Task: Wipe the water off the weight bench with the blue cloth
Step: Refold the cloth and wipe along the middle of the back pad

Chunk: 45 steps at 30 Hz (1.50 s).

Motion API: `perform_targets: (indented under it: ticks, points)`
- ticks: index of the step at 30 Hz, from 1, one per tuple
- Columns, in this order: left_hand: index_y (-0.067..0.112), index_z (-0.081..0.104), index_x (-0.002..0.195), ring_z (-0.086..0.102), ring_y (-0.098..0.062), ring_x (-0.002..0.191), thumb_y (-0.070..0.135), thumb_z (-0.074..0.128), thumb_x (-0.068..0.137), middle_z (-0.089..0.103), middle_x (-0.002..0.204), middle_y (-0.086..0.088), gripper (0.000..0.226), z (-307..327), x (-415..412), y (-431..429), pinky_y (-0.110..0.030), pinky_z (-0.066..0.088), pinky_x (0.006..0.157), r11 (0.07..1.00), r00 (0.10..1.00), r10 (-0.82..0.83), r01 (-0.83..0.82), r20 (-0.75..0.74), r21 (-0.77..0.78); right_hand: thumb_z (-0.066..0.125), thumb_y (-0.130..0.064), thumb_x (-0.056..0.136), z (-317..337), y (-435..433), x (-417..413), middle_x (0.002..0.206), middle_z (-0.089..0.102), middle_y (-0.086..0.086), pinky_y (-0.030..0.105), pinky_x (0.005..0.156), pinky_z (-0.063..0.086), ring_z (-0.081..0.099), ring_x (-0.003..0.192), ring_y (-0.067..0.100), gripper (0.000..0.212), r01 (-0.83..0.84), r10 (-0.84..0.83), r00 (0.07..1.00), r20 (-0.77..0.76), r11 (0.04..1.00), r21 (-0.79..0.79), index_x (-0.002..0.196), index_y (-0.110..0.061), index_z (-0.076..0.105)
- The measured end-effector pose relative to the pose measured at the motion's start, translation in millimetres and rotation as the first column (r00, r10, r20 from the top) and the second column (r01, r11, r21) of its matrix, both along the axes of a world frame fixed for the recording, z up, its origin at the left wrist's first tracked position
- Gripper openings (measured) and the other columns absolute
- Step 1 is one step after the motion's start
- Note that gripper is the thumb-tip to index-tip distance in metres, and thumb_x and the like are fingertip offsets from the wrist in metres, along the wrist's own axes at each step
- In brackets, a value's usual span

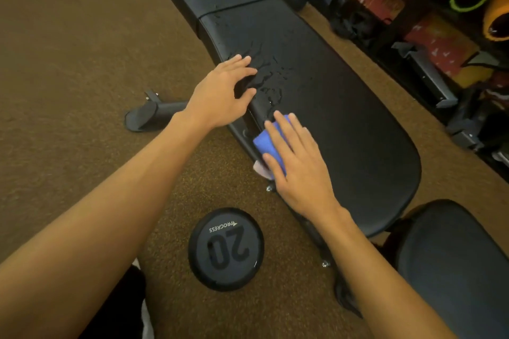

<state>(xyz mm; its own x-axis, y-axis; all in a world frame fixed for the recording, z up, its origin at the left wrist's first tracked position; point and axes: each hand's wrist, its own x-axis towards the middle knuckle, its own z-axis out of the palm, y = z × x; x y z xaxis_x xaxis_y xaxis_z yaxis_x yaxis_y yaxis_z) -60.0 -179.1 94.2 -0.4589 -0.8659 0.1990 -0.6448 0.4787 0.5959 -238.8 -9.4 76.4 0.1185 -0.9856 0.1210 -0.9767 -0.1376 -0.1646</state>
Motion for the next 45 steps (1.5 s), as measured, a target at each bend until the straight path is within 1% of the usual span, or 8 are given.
perform_targets:
  ticks: [3, 7, 11, 19, 29, 39, 43, 45]
  points:
    - [0.022, 0.054, 0.154, 0.021, -0.009, 0.160, 0.036, 0.062, 0.105, 0.037, 0.169, 0.006, 0.051, -1, 2, 2, -0.020, 0.009, 0.117, 1.000, 1.000, -0.012, 0.012, -0.012, 0.001, 0.036, -0.044, 0.115, -2, 45, -12, 0.179, 0.007, -0.002, 0.047, 0.134, 0.014, 0.000, 0.165, 0.018, 0.062, -0.016, 0.017, 0.999, -0.046, 1.000, 0.008, 0.170, -0.020, 0.020]
    - [0.022, 0.052, 0.155, 0.020, -0.010, 0.161, 0.038, 0.059, 0.106, 0.035, 0.170, 0.006, 0.052, 0, 2, 4, -0.025, 0.011, 0.121, 1.000, 1.000, -0.014, 0.014, -0.006, 0.009, 0.050, -0.035, 0.113, -11, 94, -14, 0.179, 0.002, -0.001, 0.049, 0.130, 0.025, 0.010, 0.165, 0.021, 0.065, 0.224, -0.223, 0.972, 0.067, 0.975, -0.007, 0.169, -0.021, 0.022]
    - [0.021, 0.052, 0.155, 0.021, -0.014, 0.161, 0.038, 0.059, 0.106, 0.036, 0.170, 0.004, 0.053, 2, 5, 2, -0.028, 0.013, 0.124, 1.000, 0.999, -0.031, 0.031, 0.009, 0.000, 0.063, -0.031, 0.106, -22, 92, 10, 0.177, 0.017, 0.006, 0.050, 0.130, 0.027, 0.014, 0.164, 0.020, 0.077, 0.376, -0.365, 0.923, 0.121, 0.923, -0.079, 0.167, -0.008, 0.023]
    - [0.021, 0.053, 0.154, 0.025, -0.017, 0.160, 0.041, 0.060, 0.105, 0.038, 0.169, 0.000, 0.053, 0, 9, -3, -0.032, 0.017, 0.128, 0.998, 0.999, -0.050, 0.051, 0.018, -0.046, 0.072, -0.018, 0.099, -22, 14, 38, 0.173, 0.029, 0.010, 0.044, 0.130, 0.028, 0.023, 0.162, 0.025, 0.078, 0.218, -0.213, 0.976, 0.046, 0.954, -0.205, 0.164, -0.004, 0.032]
    - [0.022, 0.051, 0.155, 0.025, -0.020, 0.160, 0.044, 0.055, 0.106, 0.037, 0.170, 0.000, 0.055, -8, 9, -7, -0.040, 0.018, 0.131, 0.989, 0.998, -0.038, 0.046, 0.058, -0.137, 0.071, -0.014, 0.101, -48, 144, -11, 0.173, 0.028, 0.012, 0.050, 0.131, 0.025, 0.023, 0.162, 0.028, 0.073, 0.300, -0.318, 0.947, -0.044, 0.926, -0.228, 0.162, -0.001, 0.035]
    - [0.024, 0.059, 0.148, 0.031, -0.018, 0.157, 0.043, 0.059, 0.104, 0.040, 0.168, 0.000, 0.048, -10, 15, -19, -0.035, 0.023, 0.127, 0.981, 0.999, -0.033, 0.040, 0.036, -0.191, 0.069, -0.002, 0.099, -44, 8, 45, 0.172, 0.029, 0.016, 0.046, 0.128, 0.029, 0.024, 0.162, 0.032, 0.073, 0.126, -0.208, 0.960, -0.189, 0.920, -0.371, 0.163, -0.001, 0.033]
    - [0.027, 0.062, 0.142, 0.049, -0.020, 0.144, 0.048, 0.057, 0.101, 0.053, 0.156, 0.006, 0.047, -10, 10, -15, -0.041, 0.040, 0.119, 0.978, 0.999, -0.025, 0.031, 0.033, -0.205, 0.043, -0.004, 0.112, -50, 46, 24, 0.173, 0.025, 0.016, 0.051, 0.130, 0.025, 0.020, 0.163, 0.033, 0.052, 0.020, -0.111, 0.963, -0.246, 0.938, -0.346, 0.164, -0.001, 0.032]
    - [0.027, 0.061, 0.142, 0.057, -0.022, 0.134, 0.048, 0.054, 0.101, 0.061, 0.144, 0.006, 0.047, -11, 7, -12, -0.044, 0.047, 0.111, 0.974, 0.999, -0.002, 0.009, 0.033, -0.224, 0.052, 0.000, 0.110, -56, 80, 8, 0.173, 0.026, 0.015, 0.053, 0.130, 0.026, 0.022, 0.162, 0.033, 0.056, 0.015, -0.115, 0.956, -0.271, 0.938, -0.346, 0.163, -0.002, 0.035]
